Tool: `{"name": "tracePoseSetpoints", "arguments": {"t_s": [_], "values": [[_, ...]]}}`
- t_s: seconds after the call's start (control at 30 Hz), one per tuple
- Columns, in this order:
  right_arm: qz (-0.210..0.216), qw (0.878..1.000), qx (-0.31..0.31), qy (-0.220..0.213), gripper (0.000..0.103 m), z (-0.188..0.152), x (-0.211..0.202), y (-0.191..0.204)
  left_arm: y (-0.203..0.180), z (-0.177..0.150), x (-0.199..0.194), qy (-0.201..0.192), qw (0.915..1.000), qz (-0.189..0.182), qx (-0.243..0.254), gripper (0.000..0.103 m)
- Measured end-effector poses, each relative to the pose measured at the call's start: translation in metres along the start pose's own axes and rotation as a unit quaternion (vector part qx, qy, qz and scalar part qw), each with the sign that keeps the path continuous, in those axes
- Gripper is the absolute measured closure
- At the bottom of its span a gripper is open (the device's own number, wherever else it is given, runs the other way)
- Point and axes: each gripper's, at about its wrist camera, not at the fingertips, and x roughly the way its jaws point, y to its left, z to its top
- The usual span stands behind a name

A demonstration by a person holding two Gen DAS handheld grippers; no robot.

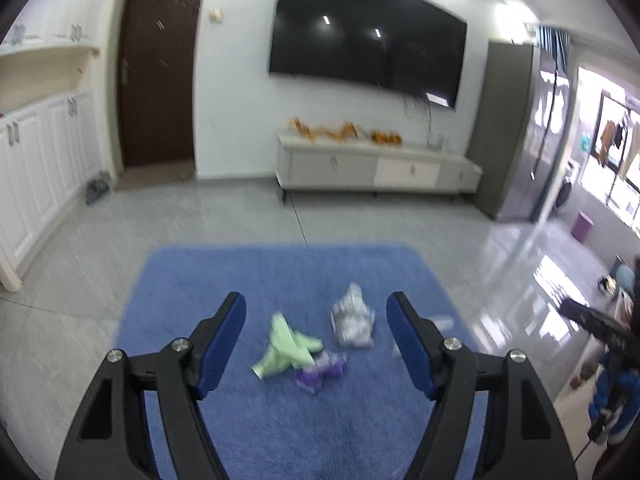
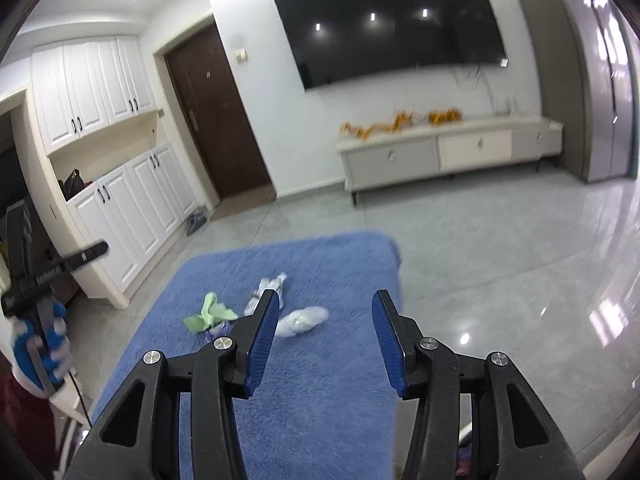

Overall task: Collect trash
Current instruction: 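Move both tools back over the remaining wrappers on the rug, then grasp the clear plastic bag with the right tool while the left tool grasps the purple-silver wrapper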

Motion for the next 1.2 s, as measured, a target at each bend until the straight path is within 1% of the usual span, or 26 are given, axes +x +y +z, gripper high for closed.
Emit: {"name": "tracePoseSetpoints", "arguments": {"t_s": [0.1, 0.17, 0.3, 0.37, 0.57, 0.67, 0.73, 0.83, 0.9, 0.93, 1.0, 1.03, 1.07, 1.2], "values": [[0.016, 0.999, 0.019, 0.041, 0.055, -0.008, 0.053, -0.002, -0.002, -0.027, 0.039, 0.043, 0.9989, -0.017, 0.0, 0.031], [0.023, 0.997, 0.029, 0.064, 0.055, -0.015, 0.083, -0.003, 0.0, -0.047, 0.069, 0.078, 0.9965, -0.029, -0.009, 0.031], [0.033, 0.993, 0.04, 0.104, 0.054, -0.028, 0.139, 0.0, 0.01, -0.078, 0.118, 0.127, 0.991, -0.033, -0.029, 0.031], [0.036, 0.991, 0.042, 0.119, 0.044, -0.033, 0.161, 0.002, 0.015, -0.083, 0.133, 0.138, 0.9892, -0.032, -0.037, 0.031], [0.044, 0.987, 0.066, 0.141, 0.043, -0.038, 0.213, 0.001, 0.014, -0.081, 0.161, 0.148, 0.9871, -0.043, -0.042, 0.031], [0.048, 0.985, 0.079, 0.144, 0.043, -0.038, 0.228, -0.003, 0.006, -0.079, 0.174, 0.151, 0.9868, -0.048, -0.033, 0.031], [0.05, 0.985, 0.082, 0.145, 0.043, -0.037, 0.235, -0.004, 0.001, -0.08, 0.181, 0.149, 0.9875, -0.044, -0.024, 0.031], [0.054, 0.984, 0.087, 0.147, 0.043, -0.037, 0.24, -0.003, -0.003, -0.082, 0.184, 0.146, 0.988, -0.046, -0.023, 0.033], [0.056, 0.984, 0.086, 0.149, 0.044, -0.039, 0.244, -0.001, -0.002, -0.085, 0.183, 0.143, 0.9882, -0.049, -0.024, 0.048], [0.056, 0.984, 0.085, 0.149, 0.044, -0.04, 0.244, 0.0, -0.001, -0.087, 0.181, 0.142, 0.9883, -0.049, -0.027, 0.049], [0.057, 0.984, 0.083, 0.147, 0.054, -0.042, 0.243, 0.001, 0.001, -0.089, 0.176, 0.141, 0.9881, -0.052, -0.033, 0.05], [0.062, 0.984, 0.085, 0.146, 0.062, -0.043, 0.242, 0.001, 0.002, -0.09, 0.173, 0.141, 0.9878, -0.054, -0.036, 0.05], [0.069, 0.983, 0.089, 0.144, 0.067, -0.044, 0.239, 0.001, 0.002, -0.091, 0.17, 0.142, 0.9876, -0.055, -0.037, 0.05], [0.066, 0.986, 0.068, 0.14, 0.075, -0.046, 0.226, 0.011, -0.004, -0.095, 0.155, 0.14, 0.988, -0.055, -0.035, 0.051]]}}
